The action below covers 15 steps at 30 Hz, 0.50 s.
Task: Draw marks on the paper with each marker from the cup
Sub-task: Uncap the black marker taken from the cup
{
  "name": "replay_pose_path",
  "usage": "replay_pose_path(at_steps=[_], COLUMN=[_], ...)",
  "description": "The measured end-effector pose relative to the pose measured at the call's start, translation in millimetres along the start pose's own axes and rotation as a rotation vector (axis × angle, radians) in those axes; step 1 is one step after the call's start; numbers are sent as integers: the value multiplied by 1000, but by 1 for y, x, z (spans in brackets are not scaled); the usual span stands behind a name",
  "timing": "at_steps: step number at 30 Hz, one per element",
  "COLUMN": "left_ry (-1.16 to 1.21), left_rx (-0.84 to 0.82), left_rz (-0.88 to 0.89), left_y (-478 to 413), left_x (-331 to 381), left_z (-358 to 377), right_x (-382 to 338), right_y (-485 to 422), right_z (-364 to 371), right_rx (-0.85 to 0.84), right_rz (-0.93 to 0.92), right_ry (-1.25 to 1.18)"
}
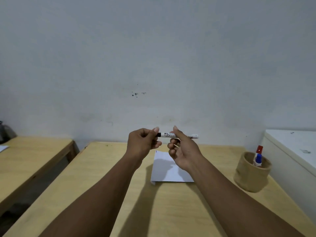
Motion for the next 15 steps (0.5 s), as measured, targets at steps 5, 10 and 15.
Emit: replay_pose_path(at_steps=[5,10,15], left_ry=[90,-132,-858], left_rx=[46,155,-99], left_rz=[-73,-33,158], left_y=[-13,-34,-40], left_x=[-16,-37,-57], left_z=[-12,-67,-54], right_x=[-23,-53,-40], right_y=[-11,-28,-53], right_z=[17,-2,-24], right_rx=[-118,-111,-55], right_rz=[-173,-229,-177], right_ry=[247,360,546])
Point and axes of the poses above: each hand's wrist, its own y-axis away from the middle knuckle, its own z-axis out of the palm, x = y × z, the point moved 8 cm from there along -y, towards the middle knuckle, and after that the axes turned 1 degree about x, right-handed, at the moved point
